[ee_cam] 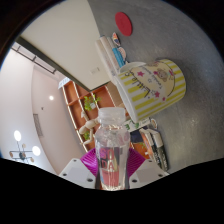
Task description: Pour water
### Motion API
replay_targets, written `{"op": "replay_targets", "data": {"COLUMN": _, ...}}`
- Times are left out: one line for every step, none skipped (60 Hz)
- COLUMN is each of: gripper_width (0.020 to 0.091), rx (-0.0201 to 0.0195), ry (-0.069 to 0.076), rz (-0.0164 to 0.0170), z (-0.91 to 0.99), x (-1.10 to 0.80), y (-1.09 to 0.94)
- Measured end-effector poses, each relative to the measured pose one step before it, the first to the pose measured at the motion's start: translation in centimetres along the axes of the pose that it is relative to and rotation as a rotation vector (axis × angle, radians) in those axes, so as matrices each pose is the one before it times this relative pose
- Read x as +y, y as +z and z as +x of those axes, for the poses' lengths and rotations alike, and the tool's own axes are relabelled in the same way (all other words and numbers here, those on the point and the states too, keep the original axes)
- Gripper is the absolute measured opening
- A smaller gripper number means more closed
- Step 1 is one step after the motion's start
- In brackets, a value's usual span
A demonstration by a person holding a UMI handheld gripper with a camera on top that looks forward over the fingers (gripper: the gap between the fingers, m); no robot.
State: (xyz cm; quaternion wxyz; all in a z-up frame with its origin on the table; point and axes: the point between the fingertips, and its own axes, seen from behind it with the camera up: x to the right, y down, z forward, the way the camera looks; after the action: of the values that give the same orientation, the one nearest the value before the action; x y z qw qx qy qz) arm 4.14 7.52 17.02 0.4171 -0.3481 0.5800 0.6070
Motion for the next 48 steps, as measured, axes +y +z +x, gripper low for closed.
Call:
{"op": "replay_targets", "data": {"gripper_width": 0.0363, "rx": -0.00279, "ry": 0.0109, "rz": -0.00035, "z": 0.022, "x": -0.057, "y": 0.061}}
{"op": "replay_targets", "data": {"gripper_width": 0.0363, "rx": -0.00270, "ry": 0.0100, "rz": 0.00028, "z": 0.044, "x": -0.053, "y": 0.038}}
{"op": "replay_targets", "data": {"gripper_width": 0.0364, "rx": -0.00154, "ry": 0.0111, "rz": 0.00070, "z": 0.051, "x": -0.077, "y": 0.037}}
{"op": "replay_targets", "data": {"gripper_width": 0.0363, "rx": 0.00036, "ry": 0.0106, "rz": -0.00007, "z": 0.075, "x": -0.037, "y": 0.027}}
{"op": "replay_targets", "data": {"gripper_width": 0.0363, "rx": 0.00162, "ry": 0.0084, "rz": -0.00065, "z": 0.100, "x": -0.032, "y": 0.036}}
{"op": "replay_targets", "data": {"gripper_width": 0.0364, "rx": 0.00282, "ry": 0.0063, "rz": -0.00158, "z": 0.139, "x": -0.015, "y": 0.029}}
{"op": "replay_targets", "data": {"gripper_width": 0.0364, "rx": 0.00458, "ry": 0.0061, "rz": -0.00009, "z": -0.070, "x": 0.074, "y": -0.347}}
{"op": "replay_targets", "data": {"gripper_width": 0.0364, "rx": 0.00535, "ry": -0.0022, "rz": 0.00026, "z": 0.174, "x": -0.153, "y": 0.409}}
{"op": "replay_targets", "data": {"gripper_width": 0.0364, "rx": 0.00378, "ry": -0.0018, "rz": 0.00235, "z": 0.120, "x": -0.100, "y": 0.054}}
{"op": "replay_targets", "data": {"gripper_width": 0.0362, "rx": 0.00318, "ry": -0.0039, "rz": 0.00144, "z": 0.083, "x": -0.054, "y": -0.011}}
{"op": "replay_targets", "data": {"gripper_width": 0.0363, "rx": 0.00145, "ry": -0.0053, "rz": -0.00102, "z": 0.045, "x": 0.006, "y": -0.027}}
{"op": "replay_targets", "data": {"gripper_width": 0.0364, "rx": 0.00151, "ry": -0.0059, "rz": -0.00157, "z": 0.020, "x": 0.022, "y": -0.033}}
{"op": "replay_targets", "data": {"gripper_width": 0.0379, "rx": 0.00360, "ry": -0.0064, "rz": -0.00036, "z": -0.057, "x": 0.069, "y": -0.239}}
{"op": "replay_targets", "data": {"gripper_width": 0.0383, "rx": 0.00106, "ry": -0.0128, "rz": -0.00083, "z": 0.001, "x": 0.007, "y": 0.036}}
{"op": "replay_targets", "data": {"gripper_width": 0.0384, "rx": 0.00931, "ry": -0.0156, "rz": -0.00117, "z": 0.137, "x": 0.024, "y": 0.012}}
{"op": "replay_targets", "data": {"gripper_width": 0.0384, "rx": 0.00923, "ry": -0.0215, "rz": -0.00215, "z": 0.096, "x": 0.054, "y": 0.008}}
{"op": "replay_targets", "data": {"gripper_width": 0.0383, "rx": 0.00574, "ry": -0.0264, "rz": -0.00209, "z": -0.019, "x": 0.111, "y": -0.169}}
{"op": "replay_targets", "data": {"gripper_width": 0.0384, "rx": 0.01018, "ry": -0.0345, "rz": -0.00389, "z": 0.019, "x": 0.091, "y": -0.024}}
{"op": "replay_targets", "data": {"gripper_width": 0.0385, "rx": 0.00710, "ry": -0.0376, "rz": -0.00206, "z": -0.060, "x": 0.070, "y": -0.085}}
{"op": "replay_targets", "data": {"gripper_width": 0.0384, "rx": 0.00826, "ry": -0.0401, "rz": -0.00247, "z": -0.209, "x": 0.104, "y": -0.097}}
{"op": "replay_targets", "data": {"gripper_width": 0.0385, "rx": -0.00044, "ry": -0.0409, "rz": -0.00036, "z": -0.359, "x": -0.020, "y": -0.030}}
{"op": "replay_targets", "data": {"gripper_width": 0.0385, "rx": -0.00412, "ry": -0.0421, "rz": 0.00151, "z": -0.501, "x": -0.062, "y": -0.013}}
{"op": "replay_targets", "data": {"gripper_width": 0.0385, "rx": -0.00627, "ry": -0.0456, "rz": 0.00098, "z": -0.573, "x": -0.074, "y": 0.014}}
{"op": "replay_targets", "data": {"gripper_width": 0.0384, "rx": -0.00767, "ry": -0.0502, "rz": -0.00239, "z": -0.634, "x": -0.034, "y": 0.004}}
{"op": "replay_targets", "data": {"gripper_width": 0.0386, "rx": -0.00720, "ry": -0.0522, "rz": -0.00401, "z": -0.709, "x": -0.032, "y": -0.217}}
{"op": "replay_targets", "data": {"gripper_width": 0.0385, "rx": -0.00401, "ry": -0.0556, "rz": -0.00129, "z": -0.605, "x": -0.142, "y": 0.129}}
{"op": "replay_targets", "data": {"gripper_width": 0.0385, "rx": -0.00353, "ry": -0.0594, "rz": -0.00126, "z": -0.623, "x": -0.205, "y": 0.009}}
{"op": "replay_targets", "data": {"gripper_width": 0.0385, "rx": 0.00164, "ry": -0.0622, "rz": -0.00268, "z": -0.533, "x": -0.246, "y": 0.026}}
{"op": "replay_targets", "data": {"gripper_width": 0.0385, "rx": 0.00443, "ry": -0.0654, "rz": -0.00282, "z": -0.495, "x": -0.292, "y": -0.038}}
{"op": "replay_targets", "data": {"gripper_width": 0.0385, "rx": 0.00928, "ry": -0.0727, "rz": -0.00138, "z": -0.408, "x": -0.405, "y": -0.063}}
{"op": "replay_targets", "data": {"gripper_width": 0.0387, "rx": 0.00767, "ry": -0.0727, "rz": 0.00327, "z": -0.228, "x": -0.617, "y": -0.346}}
{"op": "replay_targets", "data": {"gripper_width": 0.0386, "rx": 0.01905, "ry": -0.0796, "rz": 0.00406, "z": 0.216, "x": -0.682, "y": 0.257}}
{"op": "replay_targets", "data": {"gripper_width": 0.0385, "rx": 0.02482, "ry": -0.0781, "rz": 0.00353, "z": 0.173, "x": -0.699, "y": 0.052}}
{"op": "replay_targets", "data": {"gripper_width": 0.0385, "rx": 0.02978, "ry": -0.0761, "rz": 0.00136, "z": 0.373, "x": -0.641, "y": 0.000}}
{"op": "replay_targets", "data": {"gripper_width": 0.0385, "rx": 0.03244, "ry": -0.0762, "rz": 0.00153, "z": 0.459, "x": -0.639, "y": -0.015}}
{"op": "replay_targets", "data": {"gripper_width": 0.0385, "rx": 0.03434, "ry": -0.0771, "rz": 0.00489, "z": 0.584, "x": -0.748, "y": -0.038}}
{"op": "replay_targets", "data": {"gripper_width": 0.0386, "rx": 0.03827, "ry": -0.0798, "rz": 0.00764, "z": 0.544, "x": -0.760, "y": -0.150}}
{"op": "replay_targets", "data": {"gripper_width": 0.0384, "rx": 0.04445, "ry": -0.0721, "rz": 0.00506, "z": 0.866, "x": -0.778, "y": -0.134}}
{"op": "replay_targets", "data": {"gripper_width": 0.0384, "rx": 0.03686, "ry": -0.0677, "rz": 0.01569, "z": 1.677, "x": -0.320, "y": -0.191}}
{"op": "replay_targets", "data": {"gripper_width": 0.0384, "rx": 0.05613, "ry": -0.0558, "rz": -0.00511, "z": 0.880, "x": -0.636, "y": 0.026}}
{"op": "replay_targets", "data": {"gripper_width": 0.0384, "rx": 0.04396, "ry": -0.0602, "rz": 0.00730, "z": 1.101, "x": -0.609, "y": 0.138}}
{"op": "replay_targets", "data": {"gripper_width": 0.0384, "rx": 0.04093, "ry": -0.0636, "rz": 0.00913, "z": 1.449, "x": -0.499, "y": 0.511}}
{"op": "replay_targets", "data": {"gripper_width": 0.0385, "rx": 0.03275, "ry": -0.0469, "rz": 0.01082, "z": 0.697, "x": -0.693, "y": -0.359}}
{"op": "replay_targets", "data": {"gripper_width": 0.0384, "rx": 0.03263, "ry": -0.0462, "rz": 0.01118, "z": 1.027, "x": -0.536, "y": 0.050}}
{"op": "replay_targets", "data": {"gripper_width": 0.0384, "rx": 0.03219, "ry": -0.0458, "rz": 0.00956, "z": 1.363, "x": -0.260, "y": 0.561}}
{"op": "replay_targets", "data": {"gripper_width": 0.0384, "rx": 0.02771, "ry": -0.0358, "rz": 0.00500, "z": 1.014, "x": -0.226, "y": 0.149}}
{"op": "replay_targets", "data": {"gripper_width": 0.0384, "rx": 0.02296, "ry": -0.0264, "rz": 0.00038, "z": 0.709, "x": -0.264, "y": -0.254}}
{"op": "replay_targets", "data": {"gripper_width": 0.0385, "rx": 0.02205, "ry": -0.0364, "rz": 0.01010, "z": 1.730, "x": 1.000, "y": 1.380}}
